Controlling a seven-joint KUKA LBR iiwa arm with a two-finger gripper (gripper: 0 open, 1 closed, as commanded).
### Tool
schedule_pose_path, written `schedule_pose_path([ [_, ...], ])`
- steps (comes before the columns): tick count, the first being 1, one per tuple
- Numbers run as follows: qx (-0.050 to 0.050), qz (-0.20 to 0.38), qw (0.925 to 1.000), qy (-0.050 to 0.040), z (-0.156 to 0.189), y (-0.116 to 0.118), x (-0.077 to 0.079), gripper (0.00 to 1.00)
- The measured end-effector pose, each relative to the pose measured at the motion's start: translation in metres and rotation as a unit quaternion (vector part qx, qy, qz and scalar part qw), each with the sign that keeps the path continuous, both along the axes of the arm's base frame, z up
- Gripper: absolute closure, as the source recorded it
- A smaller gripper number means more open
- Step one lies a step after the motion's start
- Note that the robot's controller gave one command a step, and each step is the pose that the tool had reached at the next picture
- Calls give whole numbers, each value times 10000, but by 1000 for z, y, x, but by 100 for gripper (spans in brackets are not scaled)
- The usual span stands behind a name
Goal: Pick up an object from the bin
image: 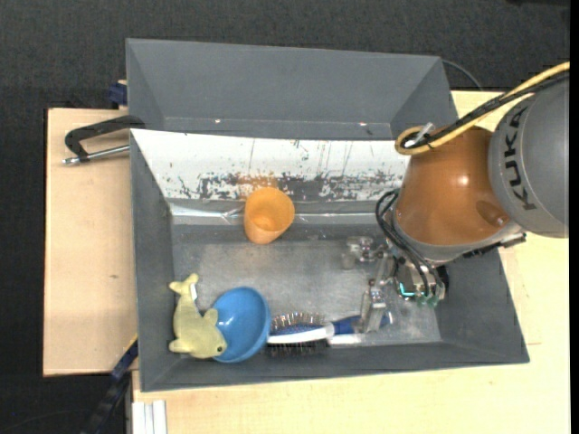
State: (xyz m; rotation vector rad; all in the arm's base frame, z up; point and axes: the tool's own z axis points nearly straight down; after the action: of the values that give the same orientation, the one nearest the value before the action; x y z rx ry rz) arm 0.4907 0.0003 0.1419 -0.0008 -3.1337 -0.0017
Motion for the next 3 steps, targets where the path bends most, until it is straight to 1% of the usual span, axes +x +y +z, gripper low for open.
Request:
schedule_pose_path([
  [1,4,-64,10000,8,-75,-11,-1,0],
  [2,0,-61,10000,-48,-71,-11,2,100],
  [3,3,-871,9961,-105,56,4,35,100],
])
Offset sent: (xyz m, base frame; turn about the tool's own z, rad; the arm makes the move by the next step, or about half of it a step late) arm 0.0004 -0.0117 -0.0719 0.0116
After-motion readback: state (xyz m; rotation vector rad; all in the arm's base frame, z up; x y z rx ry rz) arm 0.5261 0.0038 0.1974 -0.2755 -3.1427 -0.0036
